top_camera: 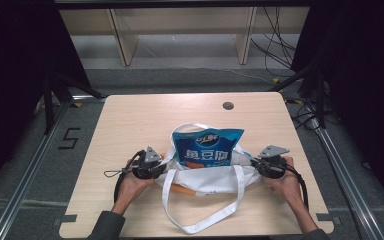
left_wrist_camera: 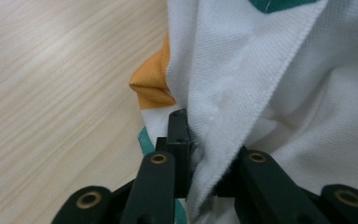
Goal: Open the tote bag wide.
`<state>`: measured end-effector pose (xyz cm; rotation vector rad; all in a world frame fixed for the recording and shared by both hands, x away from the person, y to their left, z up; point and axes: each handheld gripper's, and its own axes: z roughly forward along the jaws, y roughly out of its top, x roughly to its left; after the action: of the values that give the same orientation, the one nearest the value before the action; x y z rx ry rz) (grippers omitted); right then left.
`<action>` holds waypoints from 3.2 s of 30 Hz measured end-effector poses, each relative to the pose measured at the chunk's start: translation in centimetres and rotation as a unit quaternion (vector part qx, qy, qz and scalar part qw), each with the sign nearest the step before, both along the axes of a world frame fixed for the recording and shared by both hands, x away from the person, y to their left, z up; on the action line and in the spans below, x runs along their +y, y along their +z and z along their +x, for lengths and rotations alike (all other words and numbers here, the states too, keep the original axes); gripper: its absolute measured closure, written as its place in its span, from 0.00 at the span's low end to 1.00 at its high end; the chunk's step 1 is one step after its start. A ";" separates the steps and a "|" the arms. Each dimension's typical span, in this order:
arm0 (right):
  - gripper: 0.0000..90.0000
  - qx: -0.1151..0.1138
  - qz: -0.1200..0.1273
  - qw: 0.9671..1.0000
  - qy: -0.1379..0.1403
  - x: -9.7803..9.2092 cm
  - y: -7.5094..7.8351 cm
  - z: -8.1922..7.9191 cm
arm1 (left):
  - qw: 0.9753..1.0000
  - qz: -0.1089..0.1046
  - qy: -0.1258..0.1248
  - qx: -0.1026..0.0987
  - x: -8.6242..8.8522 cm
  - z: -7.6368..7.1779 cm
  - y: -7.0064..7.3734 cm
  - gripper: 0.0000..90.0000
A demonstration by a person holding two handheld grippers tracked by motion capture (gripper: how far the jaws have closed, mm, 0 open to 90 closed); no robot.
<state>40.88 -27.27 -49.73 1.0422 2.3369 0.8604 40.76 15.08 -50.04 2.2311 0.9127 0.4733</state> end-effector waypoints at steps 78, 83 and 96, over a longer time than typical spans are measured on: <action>0.83 -0.054 0.068 0.993 0.075 4.6 9.2 -1.1 | 0.993 -0.081 0.013 0.083 -4.3 -0.4 3.1 0.39; 0.97 -0.084 0.022 0.996 0.037 4.3 8.6 1.1 | 0.998 0.025 -0.026 0.058 -6.0 -1.6 0.9 0.63; 0.97 0.012 -0.005 0.999 -0.034 0.9 -0.4 5.7 | 0.998 0.028 -0.039 0.031 -5.6 -2.5 0.0 0.87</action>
<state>46.57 -26.32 -50.16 1.1274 2.3084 0.8139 38.23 9.44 -50.09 2.3338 0.8491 0.3994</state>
